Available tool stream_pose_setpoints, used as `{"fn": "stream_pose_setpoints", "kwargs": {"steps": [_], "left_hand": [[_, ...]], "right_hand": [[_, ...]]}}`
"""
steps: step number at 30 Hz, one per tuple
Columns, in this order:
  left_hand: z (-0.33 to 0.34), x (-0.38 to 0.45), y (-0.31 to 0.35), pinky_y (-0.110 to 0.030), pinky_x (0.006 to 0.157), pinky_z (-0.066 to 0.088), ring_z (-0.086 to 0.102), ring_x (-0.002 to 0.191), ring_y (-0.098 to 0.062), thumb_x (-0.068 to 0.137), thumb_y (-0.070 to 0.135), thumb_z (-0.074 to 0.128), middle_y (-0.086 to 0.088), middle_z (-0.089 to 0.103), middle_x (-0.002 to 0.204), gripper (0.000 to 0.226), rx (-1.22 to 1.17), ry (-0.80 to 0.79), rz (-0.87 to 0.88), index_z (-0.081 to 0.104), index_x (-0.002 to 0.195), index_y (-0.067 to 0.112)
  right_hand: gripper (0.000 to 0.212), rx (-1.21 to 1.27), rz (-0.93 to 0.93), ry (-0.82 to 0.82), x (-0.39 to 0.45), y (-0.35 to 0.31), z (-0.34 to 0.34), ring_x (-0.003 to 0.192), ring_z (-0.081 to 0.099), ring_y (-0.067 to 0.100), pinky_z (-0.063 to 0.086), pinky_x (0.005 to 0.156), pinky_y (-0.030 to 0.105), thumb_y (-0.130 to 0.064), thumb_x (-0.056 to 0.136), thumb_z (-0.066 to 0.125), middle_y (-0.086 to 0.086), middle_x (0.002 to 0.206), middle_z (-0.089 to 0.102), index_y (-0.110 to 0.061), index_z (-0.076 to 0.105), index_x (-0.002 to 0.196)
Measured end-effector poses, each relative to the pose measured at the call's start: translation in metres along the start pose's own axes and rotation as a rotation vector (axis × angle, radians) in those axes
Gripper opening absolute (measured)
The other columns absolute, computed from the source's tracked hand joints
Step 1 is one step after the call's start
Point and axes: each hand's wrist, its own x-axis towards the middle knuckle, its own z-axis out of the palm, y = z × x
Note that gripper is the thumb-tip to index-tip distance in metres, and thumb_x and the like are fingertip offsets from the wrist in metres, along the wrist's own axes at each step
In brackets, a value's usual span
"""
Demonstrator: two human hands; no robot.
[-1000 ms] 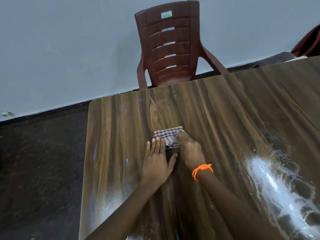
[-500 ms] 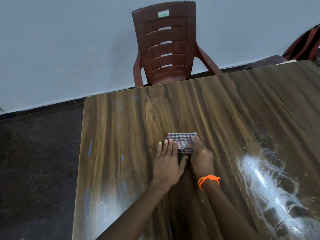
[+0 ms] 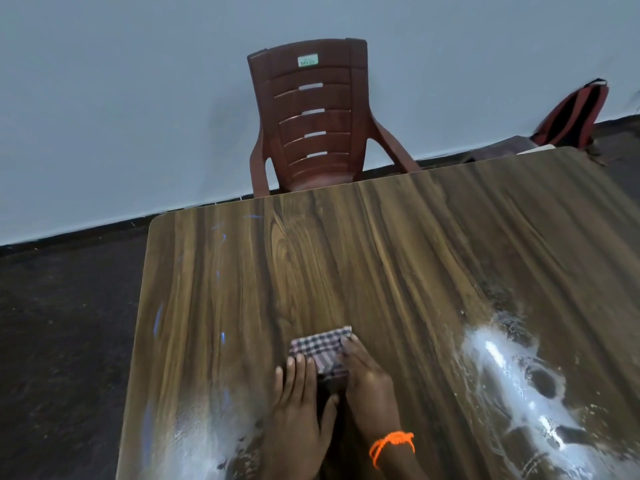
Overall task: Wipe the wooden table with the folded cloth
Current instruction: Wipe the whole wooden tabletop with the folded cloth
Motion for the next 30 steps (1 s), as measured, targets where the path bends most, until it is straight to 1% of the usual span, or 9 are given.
{"fn": "stream_pose_setpoints", "kwargs": {"steps": [3, 7, 10, 13, 19, 23, 26, 28, 30], "left_hand": [[0.008, 0.001, 0.019, -0.045, 0.119, 0.02, 0.054, 0.135, -0.035, 0.09, 0.05, 0.046, -0.02, 0.056, 0.144, 0.071, 0.021, -0.042, 0.051, 0.06, 0.137, -0.002], [0.0, 0.036, 0.035, -0.047, 0.123, 0.016, 0.033, 0.15, -0.028, 0.098, 0.05, 0.04, -0.017, 0.044, 0.157, 0.071, 0.027, -0.086, 0.086, 0.046, 0.149, 0.002], [-0.009, 0.062, 0.03, -0.046, 0.128, 0.003, 0.015, 0.157, -0.023, 0.102, 0.052, 0.027, -0.013, 0.028, 0.165, 0.073, 0.074, -0.095, 0.064, 0.03, 0.158, 0.005], [-0.014, 0.069, 0.017, -0.044, 0.128, -0.002, 0.01, 0.158, -0.022, 0.103, 0.051, 0.021, -0.013, 0.023, 0.167, 0.072, 0.105, -0.089, 0.019, 0.023, 0.16, 0.006], [-0.014, 0.017, 0.001, -0.049, 0.123, 0.022, 0.038, 0.147, -0.033, 0.099, 0.047, 0.033, -0.022, 0.045, 0.154, 0.071, 0.014, -0.028, -0.045, 0.046, 0.148, -0.003], [-0.002, -0.031, 0.009, -0.044, 0.121, 0.018, 0.055, 0.133, -0.039, 0.098, 0.049, 0.036, -0.024, 0.056, 0.143, 0.07, 0.017, -0.029, -0.063, 0.059, 0.136, -0.006], [0.01, -0.051, 0.03, -0.046, 0.118, 0.022, 0.059, 0.129, -0.039, 0.093, 0.05, 0.044, -0.023, 0.059, 0.14, 0.07, 0.018, -0.077, 0.012, 0.063, 0.131, -0.005], [0.012, -0.048, 0.047, -0.045, 0.118, 0.021, 0.058, 0.13, -0.038, 0.085, 0.051, 0.052, -0.023, 0.058, 0.141, 0.073, -0.029, -0.128, 0.052, 0.063, 0.131, -0.004], [0.009, -0.032, 0.061, -0.044, 0.119, 0.021, 0.05, 0.138, -0.034, 0.087, 0.051, 0.051, -0.021, 0.053, 0.147, 0.074, -0.07, -0.135, 0.07, 0.058, 0.139, -0.002]], "right_hand": [[0.044, 0.007, 0.072, 0.072, -0.019, 0.014, -0.014, 0.124, 0.053, 0.01, 0.041, 0.103, 0.021, 0.013, 0.069, 0.069, 0.001, 0.129, 0.062, -0.011, 0.072, 0.106], [0.046, -0.018, 0.173, 0.154, 0.002, 0.018, -0.024, 0.119, 0.058, 0.014, 0.044, 0.099, 0.021, 0.017, 0.067, 0.068, 0.003, 0.124, 0.065, -0.01, 0.073, 0.104], [0.042, -0.035, 0.164, 0.125, 0.035, 0.011, -0.026, 0.119, 0.058, 0.02, 0.049, 0.097, 0.03, 0.016, 0.07, 0.064, 0.007, 0.124, 0.065, -0.005, 0.072, 0.105], [0.039, -0.034, 0.11, 0.066, 0.053, -0.004, -0.021, 0.123, 0.055, 0.02, 0.048, 0.098, 0.031, 0.011, 0.072, 0.062, 0.008, 0.126, 0.063, -0.006, 0.07, 0.106], [0.042, -0.054, -0.037, -0.038, 0.024, -0.019, -0.005, 0.13, 0.047, 0.015, 0.048, 0.099, 0.032, -0.002, 0.084, 0.062, 0.003, 0.138, 0.054, -0.009, 0.062, 0.124], [0.044, -0.02, -0.089, -0.045, -0.024, -0.011, -0.009, 0.13, 0.047, 0.013, 0.045, 0.102, 0.027, 0.003, 0.08, 0.066, 0.0, 0.135, 0.056, -0.008, 0.064, 0.122], [0.047, 0.009, -0.029, 0.026, -0.052, 0.013, -0.023, 0.126, 0.049, 0.004, 0.039, 0.103, 0.018, 0.008, 0.075, 0.069, -0.002, 0.132, 0.058, -0.011, 0.067, 0.117], [0.047, -0.01, 0.021, 0.075, -0.06, 0.028, -0.034, 0.124, 0.051, 0.003, 0.039, 0.103, 0.017, 0.013, 0.072, 0.069, -0.003, 0.129, 0.06, -0.012, 0.07, 0.111], [0.048, -0.055, 0.046, 0.093, -0.054, 0.036, -0.044, 0.122, 0.053, 0.007, 0.04, 0.103, 0.017, 0.015, 0.069, 0.069, -0.001, 0.127, 0.062, -0.013, 0.072, 0.108]]}}
